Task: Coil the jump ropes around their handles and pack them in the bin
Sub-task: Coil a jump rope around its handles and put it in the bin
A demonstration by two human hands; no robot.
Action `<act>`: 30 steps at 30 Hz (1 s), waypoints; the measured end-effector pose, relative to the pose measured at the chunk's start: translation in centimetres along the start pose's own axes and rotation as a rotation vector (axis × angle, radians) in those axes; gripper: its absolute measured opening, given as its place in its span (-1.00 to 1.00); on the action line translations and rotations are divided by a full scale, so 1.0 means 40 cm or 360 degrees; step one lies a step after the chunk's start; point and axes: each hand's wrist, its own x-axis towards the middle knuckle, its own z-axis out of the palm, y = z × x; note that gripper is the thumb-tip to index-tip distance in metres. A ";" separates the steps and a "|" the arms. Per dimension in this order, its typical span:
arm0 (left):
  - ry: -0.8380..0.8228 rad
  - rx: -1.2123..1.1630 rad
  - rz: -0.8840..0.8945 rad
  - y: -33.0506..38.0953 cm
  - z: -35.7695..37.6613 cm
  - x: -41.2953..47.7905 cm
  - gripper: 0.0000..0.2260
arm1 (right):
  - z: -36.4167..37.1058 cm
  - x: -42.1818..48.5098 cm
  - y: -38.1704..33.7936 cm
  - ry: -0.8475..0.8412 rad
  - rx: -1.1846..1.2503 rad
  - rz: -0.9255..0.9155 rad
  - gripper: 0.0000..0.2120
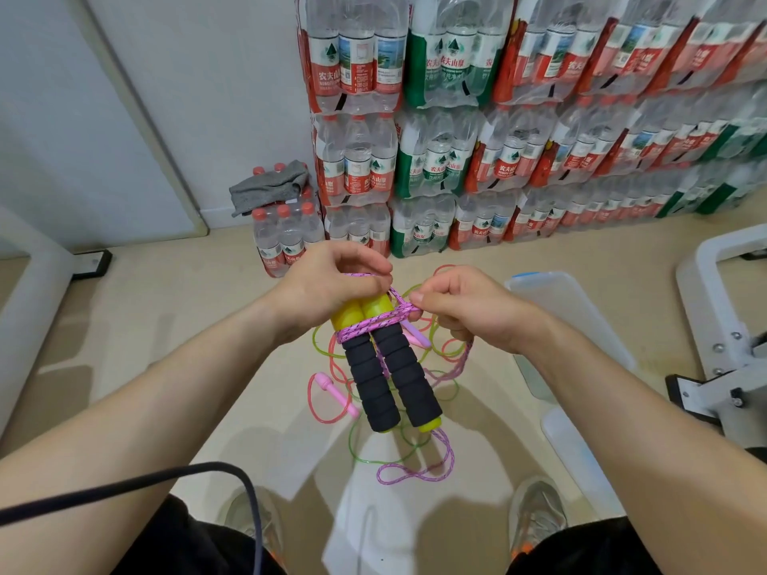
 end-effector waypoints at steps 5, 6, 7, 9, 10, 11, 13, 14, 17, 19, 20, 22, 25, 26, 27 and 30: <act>-0.0080 -0.0063 0.0003 0.004 -0.009 -0.007 -0.85 | -0.012 -0.014 -0.011 -0.0205 0.0161 0.0080 -0.60; -0.0077 -0.0137 -0.0013 0.004 -0.011 -0.008 -0.85 | -0.013 -0.015 -0.012 -0.0216 0.0190 0.0089 -0.67; -0.0065 -0.0230 -0.0032 0.004 -0.011 -0.009 -0.86 | -0.011 -0.015 -0.011 -0.0231 0.0232 0.0084 -0.77; -0.0041 -0.0438 -0.0074 0.005 -0.013 -0.012 -0.86 | -0.002 -0.010 -0.001 -0.0227 0.0379 0.0051 -0.83; -0.0030 -0.0536 -0.0096 0.005 -0.014 -0.013 -0.87 | 0.007 -0.007 0.006 -0.0209 0.0494 0.0038 -0.83; -0.0014 -0.0633 -0.0117 0.007 -0.013 -0.015 -0.86 | 0.019 -0.005 0.013 -0.0187 0.0606 0.0008 -0.82; 0.0066 -0.0829 -0.0164 0.007 -0.009 -0.017 -0.82 | 0.048 0.001 0.028 -0.0132 0.0835 -0.0043 -0.78; 0.0129 -0.0926 -0.0189 0.006 -0.005 -0.017 -0.84 | 0.063 0.001 0.031 -0.0089 0.0934 -0.0048 -0.77; 0.0306 -0.1117 -0.0208 -0.007 0.008 -0.009 -0.90 | 0.111 -0.006 0.045 -0.0114 0.1228 -0.0025 -0.59; 0.0475 -0.1174 -0.0248 -0.013 0.022 0.003 -0.91 | 0.158 -0.004 0.060 -0.0059 0.1377 0.0068 -0.60; 0.0593 -0.1191 -0.0280 -0.014 0.028 0.010 -0.93 | 0.184 -0.002 0.065 0.0073 0.1362 0.0179 -0.68; 0.0887 -0.1163 -0.0302 -0.012 0.031 0.024 -0.93 | 0.239 -0.003 0.062 0.0271 0.1143 0.0270 -0.74; 0.1217 -0.0779 -0.0197 -0.016 0.027 0.043 -0.88 | 0.283 -0.016 0.034 0.0344 0.0728 0.0150 -0.74; 0.1260 -0.0619 -0.0132 -0.016 0.030 0.045 -0.86 | 0.284 -0.021 0.023 0.0386 0.0556 0.0123 -0.74; 0.1277 -0.0482 -0.0057 -0.017 0.034 0.045 -0.85 | 0.279 -0.024 0.018 0.0435 0.0372 0.0104 -0.73; 0.1242 -0.0104 0.0148 -0.017 0.053 0.043 -0.86 | 0.260 -0.033 0.000 0.0461 0.0031 0.0074 -0.67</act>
